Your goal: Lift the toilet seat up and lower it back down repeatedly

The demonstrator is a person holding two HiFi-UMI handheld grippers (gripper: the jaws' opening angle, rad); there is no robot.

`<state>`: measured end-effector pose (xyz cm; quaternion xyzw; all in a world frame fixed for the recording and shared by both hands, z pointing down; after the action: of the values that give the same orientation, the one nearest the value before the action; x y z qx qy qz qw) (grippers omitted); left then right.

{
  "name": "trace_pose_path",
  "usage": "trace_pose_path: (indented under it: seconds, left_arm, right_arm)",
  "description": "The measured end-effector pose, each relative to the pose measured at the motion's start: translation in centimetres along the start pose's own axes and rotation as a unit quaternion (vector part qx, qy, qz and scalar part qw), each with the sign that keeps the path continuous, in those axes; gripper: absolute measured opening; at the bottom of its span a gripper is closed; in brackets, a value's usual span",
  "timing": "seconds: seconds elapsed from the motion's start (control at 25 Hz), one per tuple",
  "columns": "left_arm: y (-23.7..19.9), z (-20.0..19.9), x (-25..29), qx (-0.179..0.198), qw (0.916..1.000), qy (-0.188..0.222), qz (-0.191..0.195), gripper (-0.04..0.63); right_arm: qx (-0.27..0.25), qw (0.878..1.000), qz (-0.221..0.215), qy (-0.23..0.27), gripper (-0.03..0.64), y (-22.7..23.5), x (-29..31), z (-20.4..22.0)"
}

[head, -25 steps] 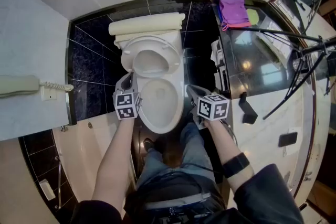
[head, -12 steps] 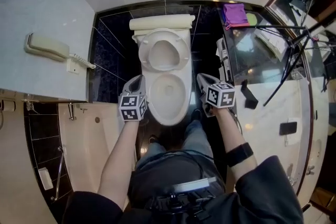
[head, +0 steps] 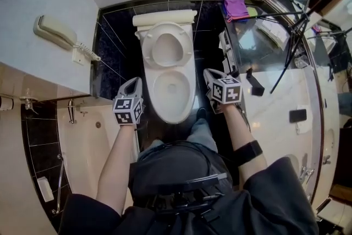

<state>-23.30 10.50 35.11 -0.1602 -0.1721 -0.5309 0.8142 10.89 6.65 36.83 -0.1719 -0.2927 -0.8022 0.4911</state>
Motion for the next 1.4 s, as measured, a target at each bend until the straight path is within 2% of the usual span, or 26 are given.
trace_pose_path:
  seconds: [0.36,0.8,1.08,1.4]
  left_arm:
    - [0.3,0.4,-1.8,0.003,0.9999,0.011,0.005,0.0]
    - [0.4,1.9,-2.2,-0.008,1.0,-0.003,0.003,0.0]
    - [0.8,1.2,-0.8,0.014,0.9999,-0.01,0.002,0.0]
    - [1.0,-0.2,1.3,0.008,0.9999,-0.011,0.003,0.0]
  right_arm:
    - [0.022,0.999,0.008,0.022,0.017,-0.8,-2.6,1.6]
    - [0.021,1.0,0.002,0.007,0.017,-0.9,-2.1,2.7]
    - [-0.024,1.0,0.019,-0.008,0.017,-0.2,-0.8,1.9]
    - [-0.14,0.989,0.049,-0.017,0.02,0.7,1.2,-1.6]
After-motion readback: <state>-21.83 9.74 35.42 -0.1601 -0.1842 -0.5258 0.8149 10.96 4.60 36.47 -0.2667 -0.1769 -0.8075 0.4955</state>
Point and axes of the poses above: the fingertips, and each gripper's own axes: x forward along the fingers, y to its right, z out of its underside, the point moved 7 cm from there along -x, backward along the fingers, and after that the axes turned 1 degree about z, right-handed, at the moved point
